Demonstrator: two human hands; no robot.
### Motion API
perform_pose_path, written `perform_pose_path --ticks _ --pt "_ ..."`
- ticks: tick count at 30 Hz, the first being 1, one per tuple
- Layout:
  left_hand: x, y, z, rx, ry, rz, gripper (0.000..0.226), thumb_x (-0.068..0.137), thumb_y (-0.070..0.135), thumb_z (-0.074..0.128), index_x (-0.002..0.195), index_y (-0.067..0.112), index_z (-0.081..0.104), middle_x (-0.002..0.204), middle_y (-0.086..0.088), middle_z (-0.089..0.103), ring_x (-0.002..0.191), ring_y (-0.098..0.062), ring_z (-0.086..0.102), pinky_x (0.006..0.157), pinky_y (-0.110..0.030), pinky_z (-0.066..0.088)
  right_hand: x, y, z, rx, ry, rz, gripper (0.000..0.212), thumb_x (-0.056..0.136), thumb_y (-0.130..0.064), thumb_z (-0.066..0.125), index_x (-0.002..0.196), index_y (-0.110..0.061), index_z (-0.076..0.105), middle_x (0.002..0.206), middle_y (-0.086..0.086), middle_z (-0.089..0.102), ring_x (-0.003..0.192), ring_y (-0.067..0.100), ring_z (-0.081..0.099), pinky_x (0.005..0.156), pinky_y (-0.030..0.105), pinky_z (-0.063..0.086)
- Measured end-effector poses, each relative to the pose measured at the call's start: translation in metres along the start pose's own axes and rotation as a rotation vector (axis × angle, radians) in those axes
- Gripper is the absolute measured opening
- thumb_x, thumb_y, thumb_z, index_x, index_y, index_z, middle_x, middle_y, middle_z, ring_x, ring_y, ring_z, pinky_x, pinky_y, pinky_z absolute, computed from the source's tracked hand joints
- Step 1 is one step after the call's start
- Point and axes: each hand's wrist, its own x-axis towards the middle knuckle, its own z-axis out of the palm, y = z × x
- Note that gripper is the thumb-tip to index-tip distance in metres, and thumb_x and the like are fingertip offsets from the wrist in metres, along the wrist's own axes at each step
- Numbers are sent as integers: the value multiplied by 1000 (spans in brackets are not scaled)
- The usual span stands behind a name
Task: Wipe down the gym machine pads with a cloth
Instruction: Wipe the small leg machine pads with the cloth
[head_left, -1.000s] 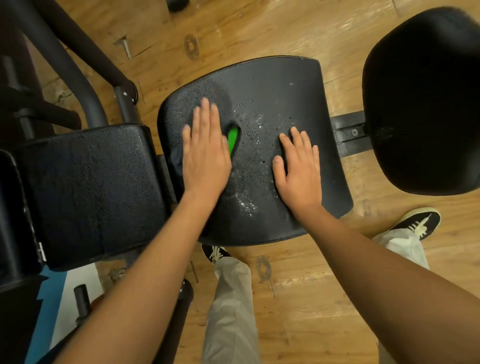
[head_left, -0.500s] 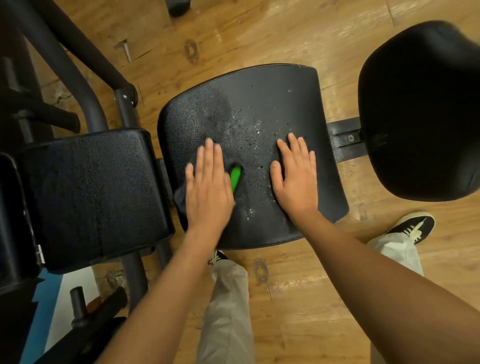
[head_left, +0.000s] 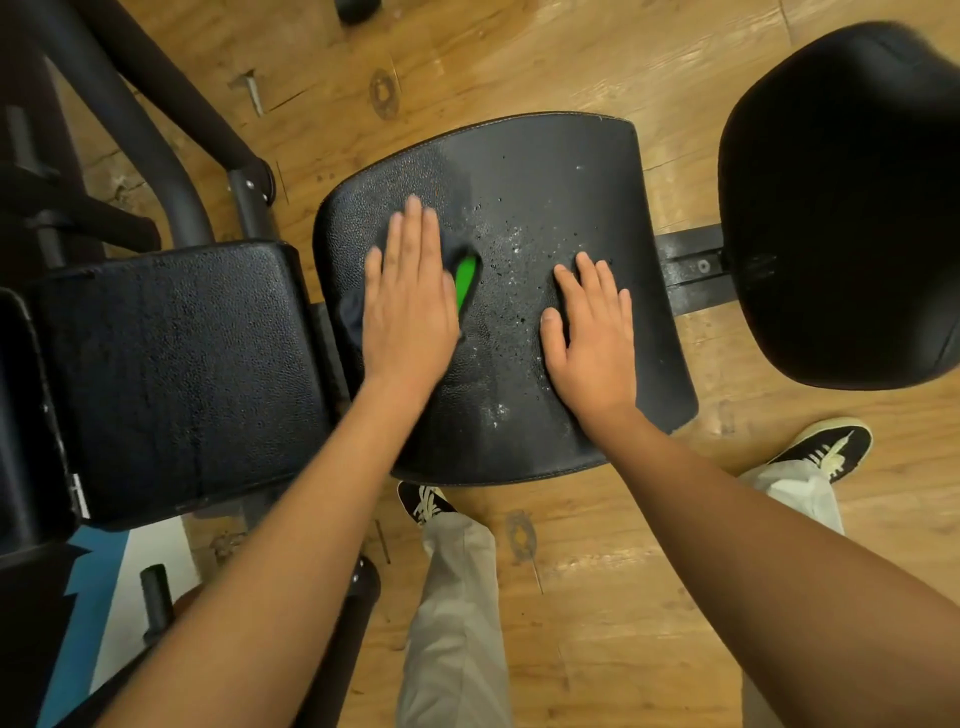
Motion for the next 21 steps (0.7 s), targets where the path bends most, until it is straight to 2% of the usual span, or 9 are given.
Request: perform_pose_path --ticks 4,7,11,17,21 --pt "-104 10 15 30 -69 18 61 106 25 31 162 7 15 170 -10 7 157 -24 11 125 -46 17 0 -1 -1 0 -2 1 49 106 -32 41 154 -20 43 167 3 30 157 24 16 126 51 14" --pt "-129 11 22 61 -102 16 62 104 27 29 162 8 17 170 -9 9 156 -24 14 123 -46 19 0 -2 -1 3 -7 7 49 106 -32 41 154 -20 43 167 3 30 157 23 15 126 51 13" --pt "-88 8 18 75 -89 35 61 105 26 31 162 8 18 170 -9 11 156 -24 13 123 -47 17 0 -2 -2 10 0 3 50 106 -33 40 154 -19 44 167 3 30 157 24 16 126 51 14" --pt "39 0 -5 36 1 -28 61 108 23 32 162 9 8 171 -8 1 157 -23 3 126 -45 6 0 -1 0 6 -1 1 49 107 -32 42 154 -20 43 167 2 30 157 23 15 127 51 13" --pt "91 8 -15 4 27 -56 62 107 22 31 162 8 8 171 -9 1 158 -25 3 127 -46 6 0 -1 0 13 2 -1 49 107 -32 41 154 -20 43 167 2 30 157 22 15 127 50 13"
